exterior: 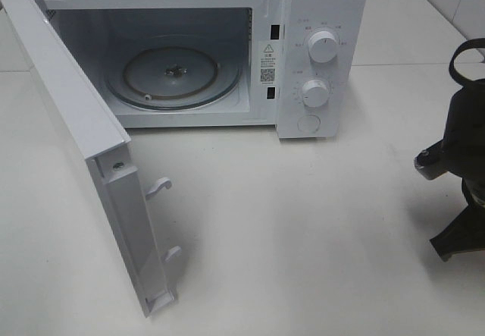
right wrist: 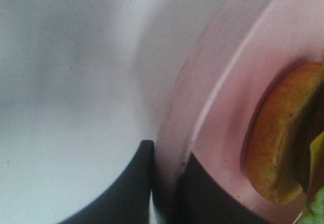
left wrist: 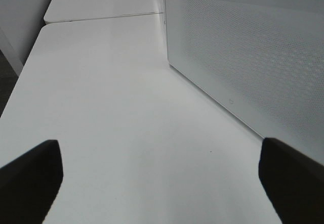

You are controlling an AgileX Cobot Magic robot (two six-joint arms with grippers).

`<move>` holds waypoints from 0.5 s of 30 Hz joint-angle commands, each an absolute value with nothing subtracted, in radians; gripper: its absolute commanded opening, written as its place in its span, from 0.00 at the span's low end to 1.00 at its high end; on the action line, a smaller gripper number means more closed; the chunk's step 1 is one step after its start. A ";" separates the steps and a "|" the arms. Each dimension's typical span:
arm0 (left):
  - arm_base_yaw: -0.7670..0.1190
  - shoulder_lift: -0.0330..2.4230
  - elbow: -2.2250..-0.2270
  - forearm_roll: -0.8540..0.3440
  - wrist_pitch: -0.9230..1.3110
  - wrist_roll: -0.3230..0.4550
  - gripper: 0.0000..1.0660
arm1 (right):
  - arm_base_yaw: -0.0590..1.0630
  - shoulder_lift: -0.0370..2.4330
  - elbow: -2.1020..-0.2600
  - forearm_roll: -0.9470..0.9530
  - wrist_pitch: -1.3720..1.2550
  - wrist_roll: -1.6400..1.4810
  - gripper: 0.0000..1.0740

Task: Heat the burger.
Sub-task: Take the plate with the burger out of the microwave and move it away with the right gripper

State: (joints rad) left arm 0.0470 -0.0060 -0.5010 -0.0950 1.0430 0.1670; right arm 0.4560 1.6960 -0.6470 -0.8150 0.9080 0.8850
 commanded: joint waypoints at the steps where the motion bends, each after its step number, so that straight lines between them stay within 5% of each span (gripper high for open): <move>1: 0.052 -0.024 -0.498 -0.096 1.043 0.164 0.92 | 0.431 1.721 -0.651 -0.868 0.937 0.893 0.01; 15: 0.052 -0.024 -0.498 -0.096 1.043 0.164 0.92 | 0.351 1.854 -0.650 -0.889 0.854 0.892 0.04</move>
